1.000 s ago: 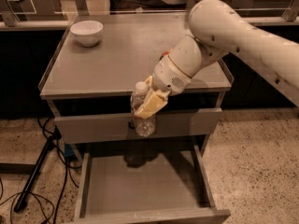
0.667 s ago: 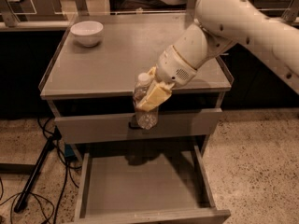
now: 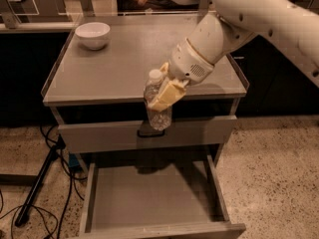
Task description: Pick water bottle from middle drawer and place on counter
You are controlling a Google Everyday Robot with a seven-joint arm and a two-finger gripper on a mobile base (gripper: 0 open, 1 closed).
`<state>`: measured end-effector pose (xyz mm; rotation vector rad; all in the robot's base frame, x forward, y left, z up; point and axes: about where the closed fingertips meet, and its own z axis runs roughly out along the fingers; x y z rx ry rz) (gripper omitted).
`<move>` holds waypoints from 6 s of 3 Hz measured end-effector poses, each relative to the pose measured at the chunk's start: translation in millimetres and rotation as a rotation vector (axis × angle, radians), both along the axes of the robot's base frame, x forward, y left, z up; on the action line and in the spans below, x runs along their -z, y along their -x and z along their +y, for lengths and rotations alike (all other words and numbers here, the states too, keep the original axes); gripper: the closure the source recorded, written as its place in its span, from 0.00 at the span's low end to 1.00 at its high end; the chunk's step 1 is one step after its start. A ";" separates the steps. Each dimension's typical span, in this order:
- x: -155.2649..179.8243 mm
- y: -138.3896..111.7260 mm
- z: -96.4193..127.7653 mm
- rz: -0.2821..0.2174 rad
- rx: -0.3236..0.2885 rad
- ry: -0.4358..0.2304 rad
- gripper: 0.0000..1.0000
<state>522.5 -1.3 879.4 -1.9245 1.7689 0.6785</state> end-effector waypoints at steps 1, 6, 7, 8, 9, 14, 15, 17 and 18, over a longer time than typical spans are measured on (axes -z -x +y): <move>-23.0 -5.3 -5.9 -0.021 -0.004 0.008 1.00; -52.9 -36.8 -7.2 0.039 -0.093 -0.076 1.00; -58.8 -47.1 -12.5 0.050 -0.094 -0.086 1.00; -90.6 -77.3 -11.6 -0.011 -0.079 -0.122 1.00; -109.9 -94.5 -5.9 -0.059 -0.067 -0.145 1.00; -89.8 -141.5 70.0 0.010 -0.107 -0.269 1.00; -82.3 -144.9 77.2 0.031 -0.065 -0.188 1.00; -72.8 -149.4 90.7 0.054 -0.042 -0.136 1.00; -63.2 -151.6 96.5 0.074 -0.049 -0.136 1.00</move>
Offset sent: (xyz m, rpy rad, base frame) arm 0.0133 -0.0199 0.0596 -0.0243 -0.0451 0.0179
